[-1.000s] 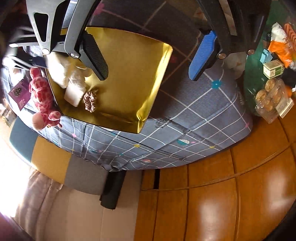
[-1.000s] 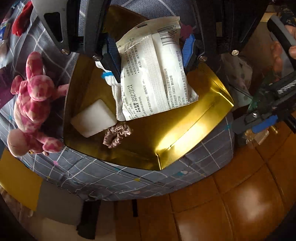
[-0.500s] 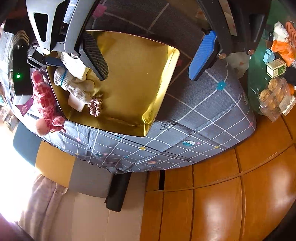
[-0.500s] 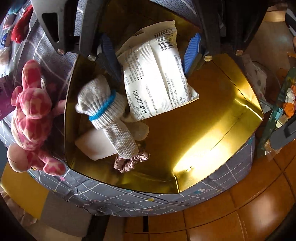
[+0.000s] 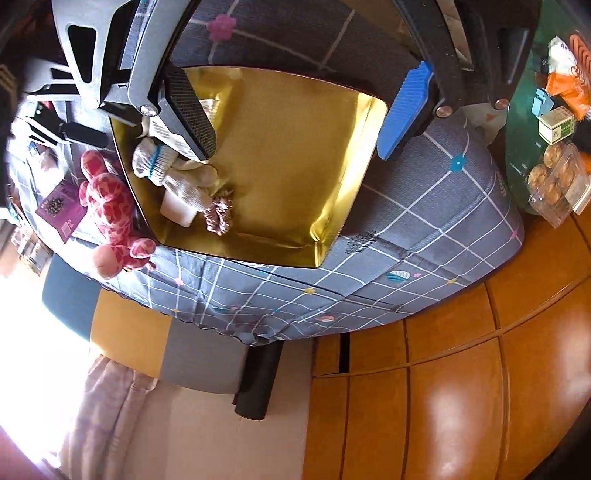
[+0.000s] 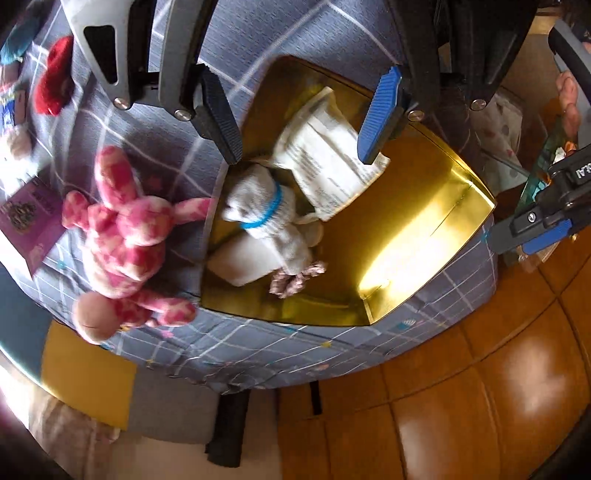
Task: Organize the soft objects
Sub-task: 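Carry the white packet into the gold box and open the right gripper, then withdraw both grippers from the gold box toward the remaining items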
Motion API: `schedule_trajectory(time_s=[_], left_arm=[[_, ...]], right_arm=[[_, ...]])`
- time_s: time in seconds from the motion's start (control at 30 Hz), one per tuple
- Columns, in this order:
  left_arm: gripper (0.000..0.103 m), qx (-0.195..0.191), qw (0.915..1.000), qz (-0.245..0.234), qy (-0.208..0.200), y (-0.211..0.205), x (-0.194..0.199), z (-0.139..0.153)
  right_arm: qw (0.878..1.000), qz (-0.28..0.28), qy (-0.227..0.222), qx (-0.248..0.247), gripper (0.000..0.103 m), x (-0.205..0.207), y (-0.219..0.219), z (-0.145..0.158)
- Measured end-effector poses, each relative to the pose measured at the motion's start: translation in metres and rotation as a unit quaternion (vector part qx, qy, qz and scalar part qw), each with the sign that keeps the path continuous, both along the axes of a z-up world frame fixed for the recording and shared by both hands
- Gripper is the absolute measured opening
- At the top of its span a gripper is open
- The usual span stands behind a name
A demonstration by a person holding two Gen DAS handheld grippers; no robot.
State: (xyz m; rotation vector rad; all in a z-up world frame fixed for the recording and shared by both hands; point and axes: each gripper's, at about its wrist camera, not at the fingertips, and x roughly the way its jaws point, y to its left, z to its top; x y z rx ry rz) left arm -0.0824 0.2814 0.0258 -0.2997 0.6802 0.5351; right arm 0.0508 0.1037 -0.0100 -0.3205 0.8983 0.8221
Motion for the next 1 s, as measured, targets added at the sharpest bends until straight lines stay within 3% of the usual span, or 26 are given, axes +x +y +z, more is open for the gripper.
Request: schedule_trajectory(time_s=[0.57,1.0], left_arm=[[0.090,0.022,0.9965,-0.079,0.018,-0.055,0.020,0.001],[0.090,0.036,0.9876,-0.152,0.013,-0.099,0.041,0.011]], right_arm=[[0.996,-0.090,-0.020,0.003,0.066,0.006,-0.085,0.000],[0.986,-0.153,-0.045,-0.038,0.066,0.029,-0.157,0.001]])
